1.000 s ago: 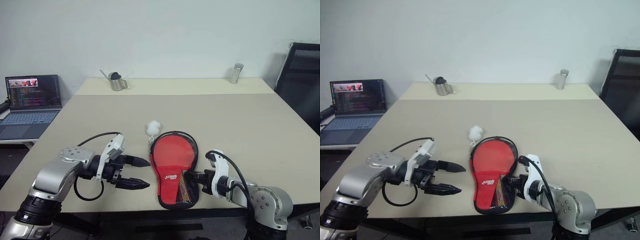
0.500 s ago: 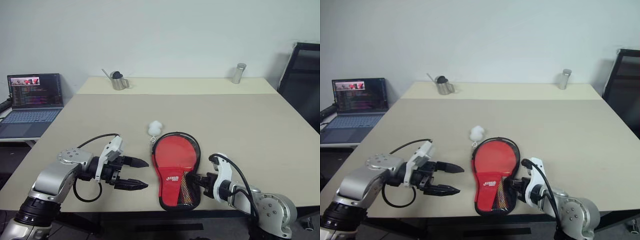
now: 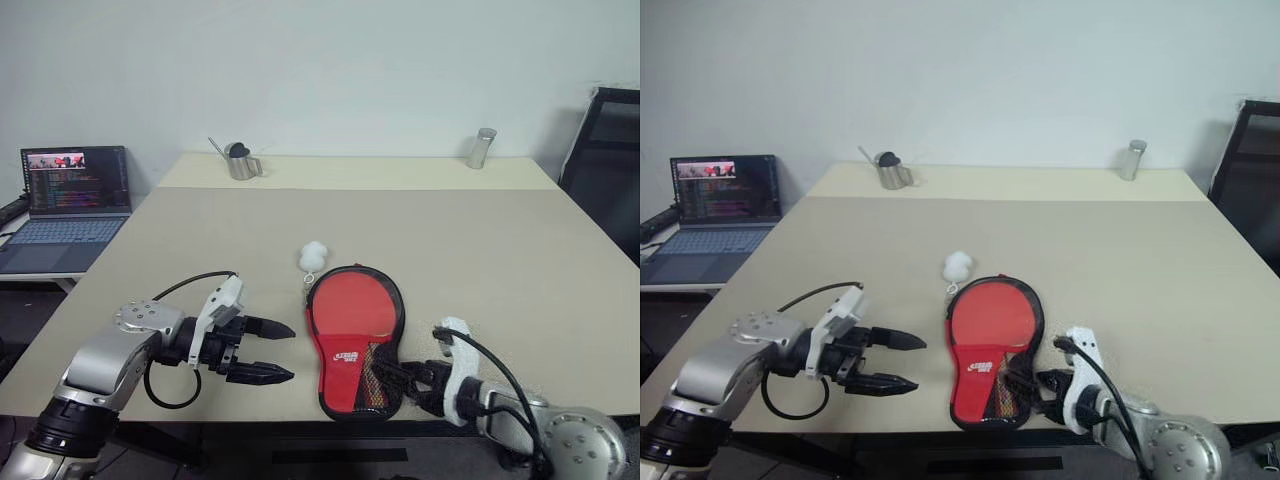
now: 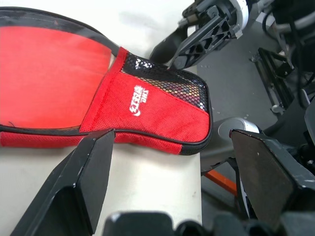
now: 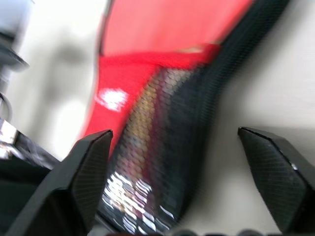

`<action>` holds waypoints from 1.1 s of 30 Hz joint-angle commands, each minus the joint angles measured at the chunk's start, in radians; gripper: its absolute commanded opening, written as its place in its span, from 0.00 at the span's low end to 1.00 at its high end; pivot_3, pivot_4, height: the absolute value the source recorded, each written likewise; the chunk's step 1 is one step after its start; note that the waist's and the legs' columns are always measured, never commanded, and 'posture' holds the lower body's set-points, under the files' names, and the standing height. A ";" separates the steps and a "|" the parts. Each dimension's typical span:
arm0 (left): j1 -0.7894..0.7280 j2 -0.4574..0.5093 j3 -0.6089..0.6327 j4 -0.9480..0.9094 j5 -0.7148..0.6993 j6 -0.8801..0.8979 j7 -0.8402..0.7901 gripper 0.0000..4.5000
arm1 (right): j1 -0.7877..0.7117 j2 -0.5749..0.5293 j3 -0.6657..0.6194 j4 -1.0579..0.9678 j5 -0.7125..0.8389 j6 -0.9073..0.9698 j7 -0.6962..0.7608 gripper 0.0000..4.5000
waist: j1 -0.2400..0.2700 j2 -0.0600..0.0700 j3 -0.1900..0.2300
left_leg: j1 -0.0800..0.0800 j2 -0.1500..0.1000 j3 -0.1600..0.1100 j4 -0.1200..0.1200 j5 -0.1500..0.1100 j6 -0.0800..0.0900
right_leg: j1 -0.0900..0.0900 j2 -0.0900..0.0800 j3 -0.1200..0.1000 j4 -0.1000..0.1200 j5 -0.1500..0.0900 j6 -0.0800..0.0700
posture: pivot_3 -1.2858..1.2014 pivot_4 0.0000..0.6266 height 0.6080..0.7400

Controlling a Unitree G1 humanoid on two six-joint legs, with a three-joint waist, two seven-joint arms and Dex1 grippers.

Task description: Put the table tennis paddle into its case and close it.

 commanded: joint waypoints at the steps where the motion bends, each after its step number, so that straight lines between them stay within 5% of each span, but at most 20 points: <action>1: 0.003 0.015 0.012 0.016 0.022 -0.055 -0.010 0.91 | -0.041 -0.130 -0.005 -0.078 0.105 -0.024 0.153 0.99 | -0.001 0.000 0.000 | 0.000 0.000 0.000 0.000 0.000 0.000 | 0.000 0.000 0.000 0.000 0.000 0.000 | 0.52 0.24 1.00; 9: -0.017 -0.019 0.031 0.031 0.024 -0.045 0.066 0.91 | -0.204 -0.377 0.058 -0.002 0.146 -0.219 0.409 0.99 | -0.002 0.000 0.000 | 0.000 0.002 -0.001 0.000 0.000 0.000 | 0.000 0.002 -0.001 0.000 0.000 0.000 | 0.52 0.24 1.00; 12: -0.031 -0.040 0.048 0.036 0.018 -0.037 0.111 0.91 | -0.257 -0.417 0.163 0.051 0.047 -0.330 0.455 0.99 | -0.001 0.000 0.000 | -0.001 0.001 -0.001 0.000 0.000 0.000 | 0.000 0.002 -0.001 -0.001 0.000 0.000 | 0.52 0.24 1.00; 22: -0.243 -0.188 0.122 0.290 0.161 -0.218 0.447 0.91 | -0.332 -0.386 0.524 0.236 -0.336 -0.719 0.543 0.99 | 0.003 0.000 0.000 | -0.002 0.001 -0.001 0.001 0.000 0.000 | -0.001 0.001 -0.001 0.000 0.001 0.001 | 0.52 0.24 1.00; 33: -0.472 -0.318 0.048 0.615 0.312 -0.252 0.613 1.00 | -0.334 -0.223 0.636 0.379 -0.509 -0.837 0.509 1.00 | 0.004 -0.001 0.000 | -0.002 0.000 -0.001 0.002 0.000 0.000 | -0.001 0.000 -0.001 0.002 0.001 0.001 | 0.52 0.24 1.00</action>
